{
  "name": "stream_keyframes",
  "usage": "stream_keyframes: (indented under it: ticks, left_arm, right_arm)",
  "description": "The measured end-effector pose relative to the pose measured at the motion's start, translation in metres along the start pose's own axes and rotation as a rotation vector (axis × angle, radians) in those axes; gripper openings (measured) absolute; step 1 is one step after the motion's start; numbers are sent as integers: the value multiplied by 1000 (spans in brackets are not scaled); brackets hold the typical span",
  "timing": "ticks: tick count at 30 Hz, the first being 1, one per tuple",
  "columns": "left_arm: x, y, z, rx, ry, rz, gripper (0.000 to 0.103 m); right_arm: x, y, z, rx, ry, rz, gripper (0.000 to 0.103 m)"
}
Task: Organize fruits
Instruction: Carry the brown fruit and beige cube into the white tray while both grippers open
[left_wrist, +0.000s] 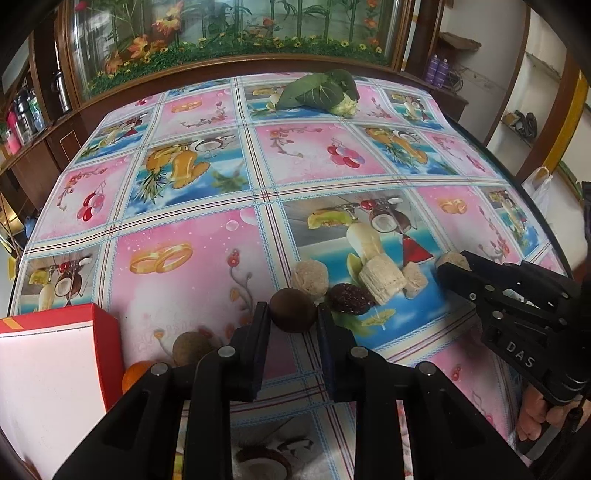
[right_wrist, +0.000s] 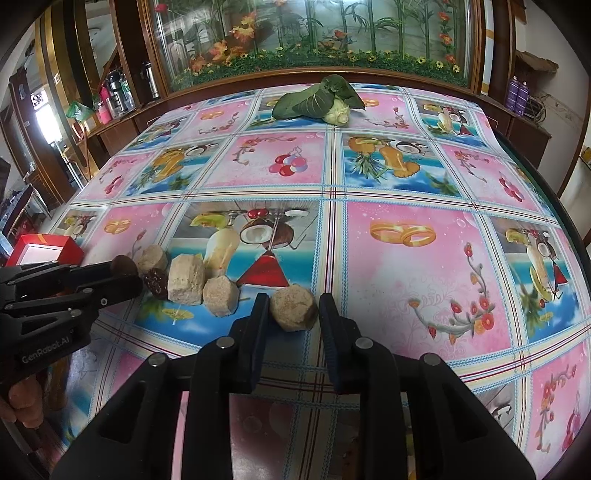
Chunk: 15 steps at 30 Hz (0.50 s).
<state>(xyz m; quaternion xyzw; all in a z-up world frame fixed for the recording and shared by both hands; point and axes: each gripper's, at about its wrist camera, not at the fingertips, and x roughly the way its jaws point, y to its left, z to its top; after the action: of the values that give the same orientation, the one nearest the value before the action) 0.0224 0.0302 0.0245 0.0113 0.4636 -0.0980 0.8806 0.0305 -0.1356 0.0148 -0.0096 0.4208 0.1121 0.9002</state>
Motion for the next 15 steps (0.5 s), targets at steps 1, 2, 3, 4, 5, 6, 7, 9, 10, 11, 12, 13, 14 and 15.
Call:
stream_keyframes:
  ticks: [1, 2, 3, 4, 5, 6, 7, 9, 10, 11, 12, 13, 14, 15]
  left_arm:
    - [-4, 0, 0, -5, -7, -2, 25]
    - [-9, 0, -1, -12, -16, -4, 25]
    - [-14, 0, -2, -18, -26, -3, 25]
    - [-19, -1, -4, -23, -36, 0, 25]
    - [-25, -1, -5, -26, -46, 1, 25]
    - [-31, -1, -7, -31, -56, -1, 25]
    - [-36, -1, -9, -35, -62, -3, 25]
    - [-49, 1, -14, -42, -82, -5, 25]
    - [-55, 3, -16, -47, -92, -4, 25]
    - [-62, 5, -19, -55, -103, 0, 25]
    - [-69, 8, -22, -61, -113, 8, 25]
    - [-76, 11, -25, -66, -123, 18, 25]
    - [-83, 14, -29, -71, -133, 31, 25]
    - [-89, 18, -32, -76, -140, 41, 25]
  right_arm:
    - [0, -1, 0, 3, 0, 1, 29]
    - [-1, -2, 0, 6, -2, 0, 29]
    - [-2, -3, 0, 10, -8, 0, 29]
    - [-5, -4, 0, 13, -18, 0, 29]
    - [-8, -4, 0, 16, -34, 1, 29]
    - [-12, -5, 1, 20, -51, 5, 29]
    - [-17, -5, 0, 27, -71, 11, 29]
    - [-25, -4, 0, 38, -102, 12, 29]
    - [-30, -2, -1, 38, -122, 7, 29]
    - [-35, 0, -2, 37, -144, 9, 29]
    - [-40, 3, -2, 37, -162, 14, 29]
    - [-45, 8, -3, 38, -179, 26, 29]
    - [-49, 13, -4, 41, -188, 39, 29]
    - [-51, 18, -4, 43, -191, 52, 29]
